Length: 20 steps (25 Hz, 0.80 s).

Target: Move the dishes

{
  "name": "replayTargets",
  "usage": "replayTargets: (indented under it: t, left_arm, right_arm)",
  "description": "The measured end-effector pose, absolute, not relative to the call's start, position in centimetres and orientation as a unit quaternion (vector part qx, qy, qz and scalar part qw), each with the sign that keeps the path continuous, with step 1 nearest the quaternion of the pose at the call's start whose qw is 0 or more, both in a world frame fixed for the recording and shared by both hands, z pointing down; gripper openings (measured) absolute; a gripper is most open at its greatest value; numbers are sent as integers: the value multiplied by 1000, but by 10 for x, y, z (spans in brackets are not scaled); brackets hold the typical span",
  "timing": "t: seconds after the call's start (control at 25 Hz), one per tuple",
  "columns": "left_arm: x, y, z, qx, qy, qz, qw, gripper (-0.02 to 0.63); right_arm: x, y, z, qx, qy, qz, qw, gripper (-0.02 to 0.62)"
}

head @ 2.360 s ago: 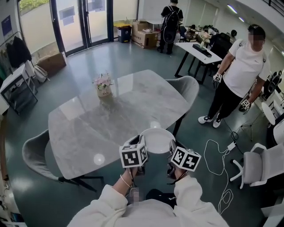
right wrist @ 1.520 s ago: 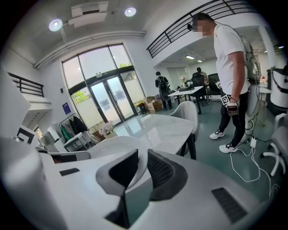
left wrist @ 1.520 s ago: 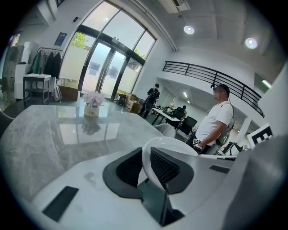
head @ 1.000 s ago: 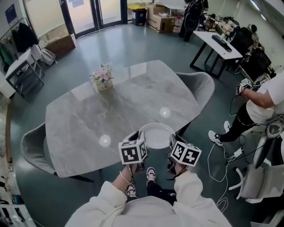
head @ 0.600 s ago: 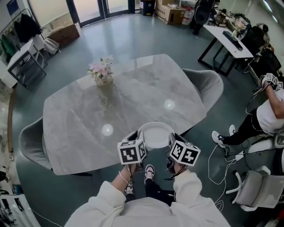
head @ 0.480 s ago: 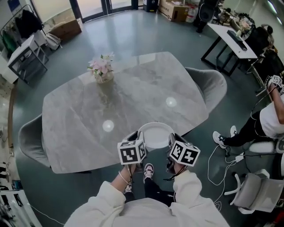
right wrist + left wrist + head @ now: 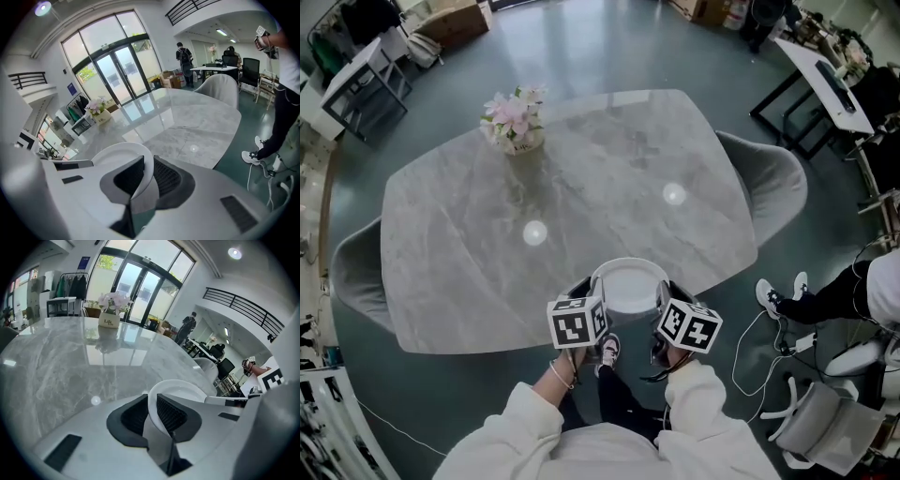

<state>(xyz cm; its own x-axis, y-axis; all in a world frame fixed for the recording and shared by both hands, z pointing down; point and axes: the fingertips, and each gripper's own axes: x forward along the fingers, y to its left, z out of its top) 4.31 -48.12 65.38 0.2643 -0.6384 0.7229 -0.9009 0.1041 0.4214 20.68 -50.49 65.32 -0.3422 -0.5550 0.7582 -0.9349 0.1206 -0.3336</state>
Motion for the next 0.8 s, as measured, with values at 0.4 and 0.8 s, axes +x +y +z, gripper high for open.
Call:
replayTargets:
  t: [0.4, 0.8]
  left_arm:
    - [40, -484, 679, 629, -601, 149, 471, 54]
    - [47, -484, 688, 622, -603, 149, 477, 54]
  right_arm:
    - [203, -519, 675, 502, -719, 405, 260, 115]
    - [209, -522, 685, 495, -720, 406, 266, 115]
